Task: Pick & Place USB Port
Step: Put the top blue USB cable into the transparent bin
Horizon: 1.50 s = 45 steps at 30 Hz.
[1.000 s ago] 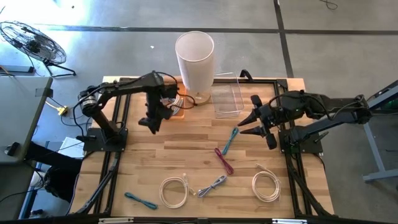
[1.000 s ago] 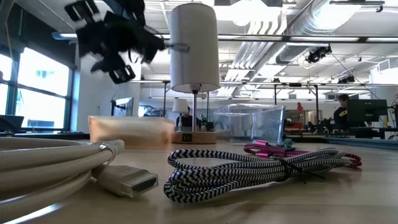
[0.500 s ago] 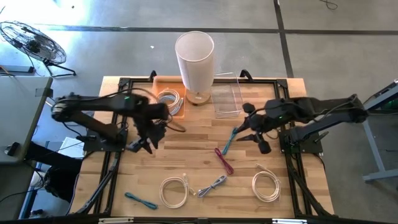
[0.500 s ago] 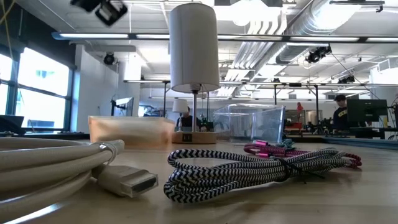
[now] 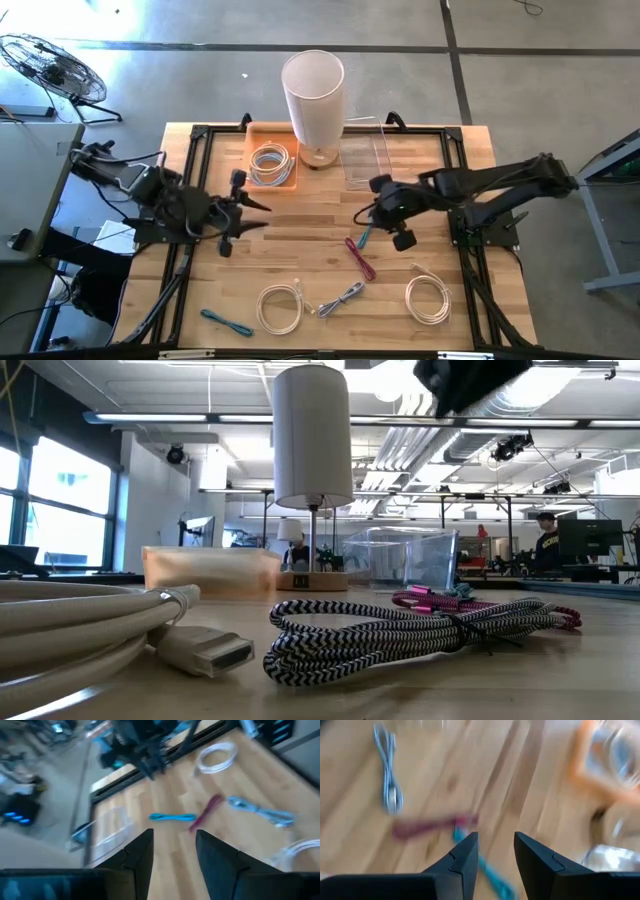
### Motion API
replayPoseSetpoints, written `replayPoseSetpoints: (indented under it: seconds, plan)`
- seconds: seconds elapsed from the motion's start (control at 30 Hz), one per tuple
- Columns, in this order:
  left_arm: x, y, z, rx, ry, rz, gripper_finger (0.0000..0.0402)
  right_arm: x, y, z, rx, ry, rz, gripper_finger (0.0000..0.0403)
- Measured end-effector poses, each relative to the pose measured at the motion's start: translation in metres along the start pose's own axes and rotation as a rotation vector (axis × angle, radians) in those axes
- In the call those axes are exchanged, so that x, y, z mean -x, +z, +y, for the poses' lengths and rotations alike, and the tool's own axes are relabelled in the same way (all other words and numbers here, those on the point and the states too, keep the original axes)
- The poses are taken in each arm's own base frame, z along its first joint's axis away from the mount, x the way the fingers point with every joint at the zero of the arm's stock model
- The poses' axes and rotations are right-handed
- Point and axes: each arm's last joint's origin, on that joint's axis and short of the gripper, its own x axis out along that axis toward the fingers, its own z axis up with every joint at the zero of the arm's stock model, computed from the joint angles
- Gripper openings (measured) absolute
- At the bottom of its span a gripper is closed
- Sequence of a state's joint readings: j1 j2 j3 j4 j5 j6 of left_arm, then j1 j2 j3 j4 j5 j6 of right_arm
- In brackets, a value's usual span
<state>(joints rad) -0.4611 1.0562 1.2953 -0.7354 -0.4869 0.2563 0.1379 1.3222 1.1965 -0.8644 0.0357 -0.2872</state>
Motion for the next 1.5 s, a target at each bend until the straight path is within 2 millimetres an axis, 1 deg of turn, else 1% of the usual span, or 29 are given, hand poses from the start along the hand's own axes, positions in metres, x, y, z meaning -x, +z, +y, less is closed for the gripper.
replayPoseSetpoints:
  seconds: [0.13, 0.23, 0.4, 0.63, 0.8, 0.93, 1.27, 1.5]
  plan:
    - [-0.008, -0.001, -0.004, -0.018, 0.088, 0.063, 0.0143, -0.019, -0.012, -0.001, -0.001, 0.03, 0.206, 0.0118]
    - [-0.015, -0.002, -0.007, -0.023, 0.111, 0.099, 0.0143, -0.035, -0.016, 0.0, 0.002, 0.075, 0.3, 0.0118]
    - [-0.027, -0.002, -0.013, -0.048, 0.137, 0.141, 0.0143, -0.063, -0.017, 0.002, 0.051, 0.146, 0.385, 0.0118]
    - [-0.035, -0.003, -0.018, -0.066, 0.126, 0.167, 0.0143, -0.097, -0.019, 0.003, 0.146, 0.189, 0.471, 0.0118]
    - [-0.035, -0.003, -0.019, -0.062, 0.087, 0.158, 0.0143, -0.114, -0.02, 0.001, 0.166, 0.083, 0.522, 0.0118]
    - [-0.035, -0.003, -0.019, -0.065, 0.071, 0.161, 0.0143, -0.12, -0.019, -0.004, 0.177, 0.056, 0.506, 0.0118]
    - [-0.035, -0.004, -0.02, -0.071, 0.046, 0.168, 0.0143, -0.121, -0.026, -0.026, 0.071, 0.151, 0.457, 0.0118]
    - [-0.034, -0.007, -0.021, -0.087, 0.022, 0.194, 0.0143, -0.122, -0.025, -0.027, 0.12, 0.252, 0.385, 0.0118]
